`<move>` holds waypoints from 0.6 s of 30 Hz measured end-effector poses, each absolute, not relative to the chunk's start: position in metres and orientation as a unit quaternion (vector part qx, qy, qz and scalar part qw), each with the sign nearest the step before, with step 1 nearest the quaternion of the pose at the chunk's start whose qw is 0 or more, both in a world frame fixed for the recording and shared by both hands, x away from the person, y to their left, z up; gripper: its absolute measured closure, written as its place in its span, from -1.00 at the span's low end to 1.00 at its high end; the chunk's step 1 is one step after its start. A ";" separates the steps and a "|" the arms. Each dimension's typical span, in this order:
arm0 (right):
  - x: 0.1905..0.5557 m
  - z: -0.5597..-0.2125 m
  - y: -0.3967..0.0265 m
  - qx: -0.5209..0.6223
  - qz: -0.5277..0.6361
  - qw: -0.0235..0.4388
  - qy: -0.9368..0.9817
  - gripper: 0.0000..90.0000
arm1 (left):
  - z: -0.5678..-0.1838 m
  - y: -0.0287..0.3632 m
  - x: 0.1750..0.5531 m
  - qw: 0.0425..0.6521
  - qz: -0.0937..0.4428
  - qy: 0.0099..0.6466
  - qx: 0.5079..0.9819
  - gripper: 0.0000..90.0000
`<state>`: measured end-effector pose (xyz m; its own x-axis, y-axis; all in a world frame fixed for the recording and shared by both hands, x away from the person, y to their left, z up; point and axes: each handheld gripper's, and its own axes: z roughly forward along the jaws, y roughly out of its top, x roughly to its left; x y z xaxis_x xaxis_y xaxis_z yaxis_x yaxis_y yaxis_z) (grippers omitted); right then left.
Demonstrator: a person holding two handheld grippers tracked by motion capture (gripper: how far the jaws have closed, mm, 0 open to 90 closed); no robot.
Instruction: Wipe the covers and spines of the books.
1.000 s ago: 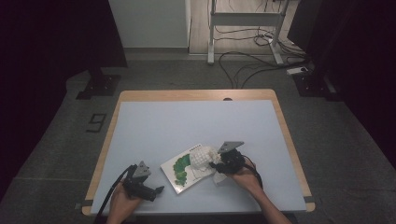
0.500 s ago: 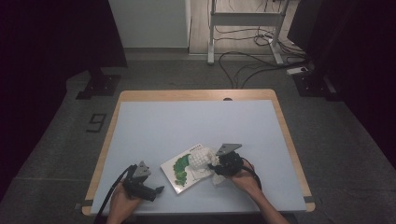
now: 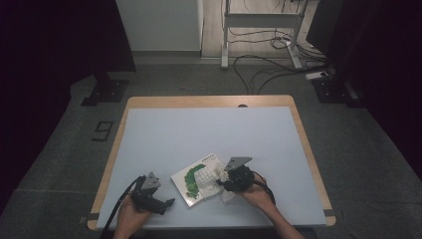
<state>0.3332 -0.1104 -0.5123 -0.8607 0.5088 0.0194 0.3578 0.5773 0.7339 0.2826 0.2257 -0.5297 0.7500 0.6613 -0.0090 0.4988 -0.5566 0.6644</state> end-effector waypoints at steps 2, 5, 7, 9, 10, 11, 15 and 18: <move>0.332 -0.512 -0.109 0.244 0.390 0.092 0.883 0.31 | -0.530 0.226 0.282 0.334 0.123 0.332 0.874 -1.00; 0.330 -0.512 -0.105 0.238 0.390 0.085 0.886 0.31 | -0.529 0.226 0.282 0.333 0.124 0.334 0.873 -1.00; 0.328 -0.512 -0.101 0.233 0.394 0.079 0.886 0.31 | -0.529 0.227 0.282 0.331 0.125 0.337 0.872 -1.00; 0.326 -0.512 -0.098 0.229 0.397 0.075 0.886 0.31 | -0.529 0.228 0.281 0.329 0.128 0.341 0.871 -1.00; 0.325 -0.512 -0.097 0.226 0.399 0.072 0.886 0.31 | -0.529 0.230 0.281 0.328 0.129 0.345 0.870 -1.00; 0.324 -0.512 -0.095 0.224 0.401 0.065 0.886 0.32 | -0.528 0.232 0.281 0.328 0.130 0.347 0.869 -1.00; 0.321 -0.512 -0.088 0.215 0.406 0.052 0.887 0.32 | -0.528 0.240 0.280 0.327 0.132 0.356 0.865 -1.00; 0.319 -0.512 -0.083 0.211 0.408 0.041 0.887 0.32 | -0.528 0.244 0.280 0.326 0.135 0.362 0.863 -1.00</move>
<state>0.3190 -0.0831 -0.5119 -0.9073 0.4085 0.1002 0.3417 0.5770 0.7418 0.2801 0.2441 -0.5285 0.7017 0.7125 -0.0028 0.5359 -0.5252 0.6610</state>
